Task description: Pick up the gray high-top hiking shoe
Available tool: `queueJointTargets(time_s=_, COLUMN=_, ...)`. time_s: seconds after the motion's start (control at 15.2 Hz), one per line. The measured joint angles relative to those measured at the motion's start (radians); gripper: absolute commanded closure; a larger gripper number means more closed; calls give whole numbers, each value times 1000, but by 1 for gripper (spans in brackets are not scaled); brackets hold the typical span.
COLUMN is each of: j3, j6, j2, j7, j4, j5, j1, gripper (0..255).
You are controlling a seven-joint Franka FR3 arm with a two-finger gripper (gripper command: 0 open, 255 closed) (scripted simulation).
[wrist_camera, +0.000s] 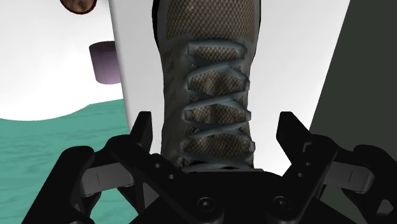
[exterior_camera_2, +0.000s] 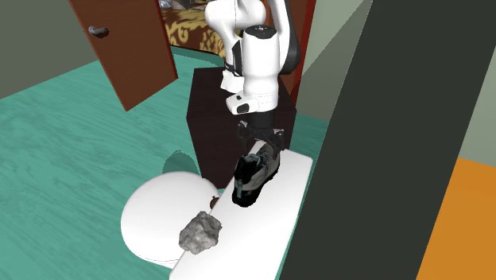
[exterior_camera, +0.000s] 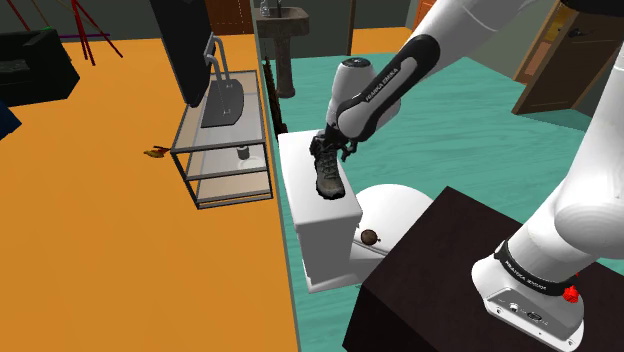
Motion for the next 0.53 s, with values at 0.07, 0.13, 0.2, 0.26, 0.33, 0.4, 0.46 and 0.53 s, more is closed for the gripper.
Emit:
queueJointTargets(time_s=0.07, j3=-3, j6=16, j2=18, j7=5, j4=3, j5=-5, j1=4, gripper=0)
queueJointTargets(time_s=0.13, j3=-4, j6=23, j2=25, j7=7, j4=2, j5=-7, j1=5, gripper=0)
queueJointTargets(time_s=0.2, j3=-5, j6=27, j2=29, j7=9, j4=2, j5=-8, j1=6, gripper=255)
queueJointTargets(time_s=0.26, j3=-5, j6=28, j2=30, j7=10, j4=3, j5=-9, j1=7, gripper=255)
queueJointTargets(time_s=0.33, j3=-5, j6=28, j2=30, j7=10, j4=3, j5=-9, j1=7, gripper=255)
queueJointTargets(time_s=0.4, j3=-5, j6=29, j2=30, j7=10, j4=3, j5=-9, j1=7, gripper=255)
queueJointTargets(time_s=0.46, j3=-5, j6=29, j2=30, j7=11, j4=2, j5=-9, j1=7, gripper=255)
queueJointTargets(time_s=0.53, j3=-5, j6=29, j2=30, j7=11, j4=2, j5=-9, j1=7, gripper=255)
